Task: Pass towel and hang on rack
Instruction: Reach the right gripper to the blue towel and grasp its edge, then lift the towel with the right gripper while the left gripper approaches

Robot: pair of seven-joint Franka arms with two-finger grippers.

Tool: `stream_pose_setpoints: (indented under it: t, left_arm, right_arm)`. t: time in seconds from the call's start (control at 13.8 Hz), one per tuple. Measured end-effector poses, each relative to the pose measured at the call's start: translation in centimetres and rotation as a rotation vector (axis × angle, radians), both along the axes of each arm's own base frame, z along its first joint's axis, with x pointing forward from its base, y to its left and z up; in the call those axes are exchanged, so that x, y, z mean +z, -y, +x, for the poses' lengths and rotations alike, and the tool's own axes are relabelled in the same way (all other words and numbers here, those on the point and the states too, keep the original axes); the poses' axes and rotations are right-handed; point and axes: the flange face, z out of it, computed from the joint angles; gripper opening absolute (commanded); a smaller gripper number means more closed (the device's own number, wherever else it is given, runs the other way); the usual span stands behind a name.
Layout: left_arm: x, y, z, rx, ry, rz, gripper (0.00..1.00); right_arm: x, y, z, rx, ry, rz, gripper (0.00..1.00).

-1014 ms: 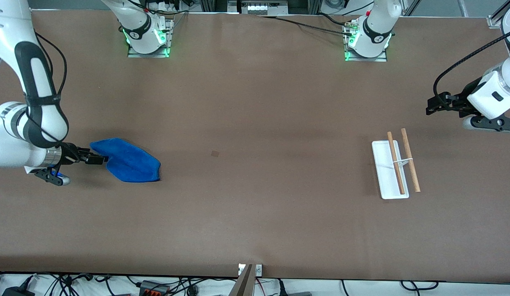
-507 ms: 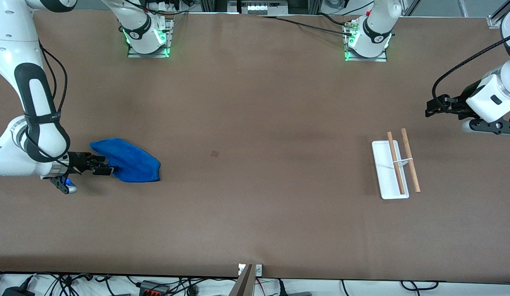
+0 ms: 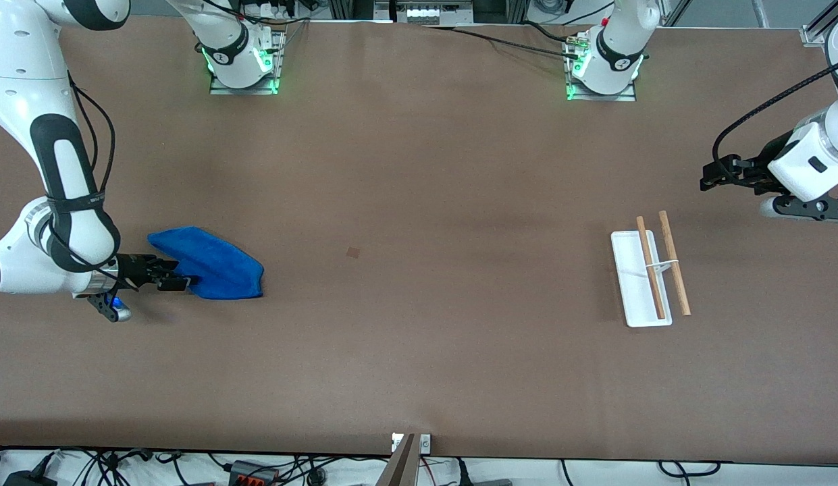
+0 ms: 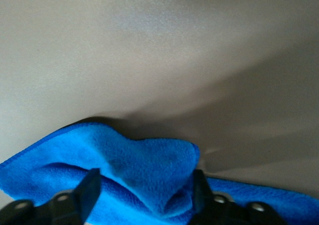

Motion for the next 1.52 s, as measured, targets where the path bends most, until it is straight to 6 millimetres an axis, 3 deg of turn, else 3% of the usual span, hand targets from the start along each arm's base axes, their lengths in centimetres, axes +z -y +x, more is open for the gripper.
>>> stream_pose_setpoints:
  t: [0.29,0.65,0.87,1.01,1.23,1.3,1.52]
  left_arm:
    - [0.0,0.1,0.0,-0.003,-0.007,0.000,1.00]
    - [0.0,0.2,0.0,-0.003,-0.011,-0.001,1.00]
    - [0.0,0.3,0.0,-0.006,-0.012,-0.001,1.00]
    - [0.0,0.5,0.0,-0.008,-0.013,-0.001,1.00]
    - [0.0,0.5,0.0,-0.009,-0.014,-0.002,1.00]
    - [0.0,0.5,0.0,-0.009,-0.015,-0.002,1.00]
    - [-0.1,0.5,-0.1,-0.009,-0.024,-0.002,1.00]
  right_arm:
    - [2.2,-0.3,1.0,0.069,0.008,0.037,0.00]
    - [2.5,-0.8,1.1,0.094,0.009,0.047,0.00]
    - [3.7,-2.3,1.4,0.171,-0.009,0.054,0.00]
    - [8.3,-4.8,2.7,0.267,-0.006,0.066,0.00]
    - [21.2,-9.9,4.4,0.466,0.094,0.095,0.00]
    - [24.6,-11.9,4.4,0.527,0.132,0.101,0.00]
    - [29.8,-20.4,3.7,0.709,0.241,0.172,0.00]
